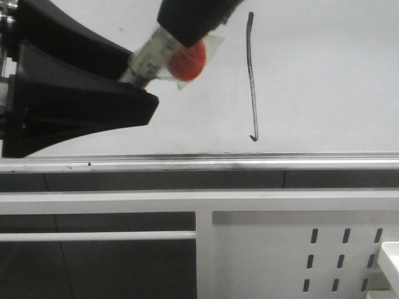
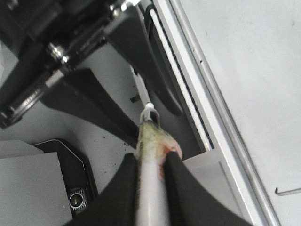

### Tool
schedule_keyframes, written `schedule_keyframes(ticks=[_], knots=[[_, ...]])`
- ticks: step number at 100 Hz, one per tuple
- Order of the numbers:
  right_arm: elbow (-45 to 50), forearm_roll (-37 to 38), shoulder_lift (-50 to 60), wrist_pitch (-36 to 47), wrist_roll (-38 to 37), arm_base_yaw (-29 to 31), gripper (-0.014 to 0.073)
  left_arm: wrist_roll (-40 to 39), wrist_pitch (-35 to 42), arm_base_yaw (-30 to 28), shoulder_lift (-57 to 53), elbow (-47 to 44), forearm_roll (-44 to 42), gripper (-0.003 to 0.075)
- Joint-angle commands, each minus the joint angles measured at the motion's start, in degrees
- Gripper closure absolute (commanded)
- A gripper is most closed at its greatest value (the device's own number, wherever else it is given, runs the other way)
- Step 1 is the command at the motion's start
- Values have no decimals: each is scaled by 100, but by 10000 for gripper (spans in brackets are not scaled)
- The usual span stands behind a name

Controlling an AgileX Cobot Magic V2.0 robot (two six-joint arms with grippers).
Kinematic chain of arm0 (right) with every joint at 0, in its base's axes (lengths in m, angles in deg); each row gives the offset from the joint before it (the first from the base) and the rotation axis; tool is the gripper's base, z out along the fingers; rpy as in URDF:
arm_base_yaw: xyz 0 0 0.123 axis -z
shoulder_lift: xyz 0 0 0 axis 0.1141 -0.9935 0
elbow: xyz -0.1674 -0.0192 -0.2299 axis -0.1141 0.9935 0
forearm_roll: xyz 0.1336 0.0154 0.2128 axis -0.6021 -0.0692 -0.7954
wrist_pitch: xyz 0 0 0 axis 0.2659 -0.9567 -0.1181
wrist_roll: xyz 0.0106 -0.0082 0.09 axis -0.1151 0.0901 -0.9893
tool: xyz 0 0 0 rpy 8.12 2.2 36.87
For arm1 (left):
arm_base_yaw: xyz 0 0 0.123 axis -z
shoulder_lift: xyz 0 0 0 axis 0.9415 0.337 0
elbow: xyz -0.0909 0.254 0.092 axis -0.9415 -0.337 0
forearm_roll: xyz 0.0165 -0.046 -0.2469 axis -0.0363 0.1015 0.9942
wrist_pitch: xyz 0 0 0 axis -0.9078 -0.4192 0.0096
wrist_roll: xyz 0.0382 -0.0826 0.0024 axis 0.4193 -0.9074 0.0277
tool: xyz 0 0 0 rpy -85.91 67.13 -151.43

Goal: Write number 1 on whiteboard

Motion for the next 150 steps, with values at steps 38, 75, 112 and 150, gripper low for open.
schedule_keyframes(ticks=[38,75,112,150], knots=[[-245,27,100,176,69,2,667,-46,216,42,-73,191,158,649],[-245,27,100,201,69,2,661,-46,282,42,-73,191,158,740],[-708,1153,138,-610,-818,265,139,-78,315,42,-73,191,1414,740],[-881,1445,1168,-1012,-1285,312,332,-78,1127,32,-39,-439,3411,740]])
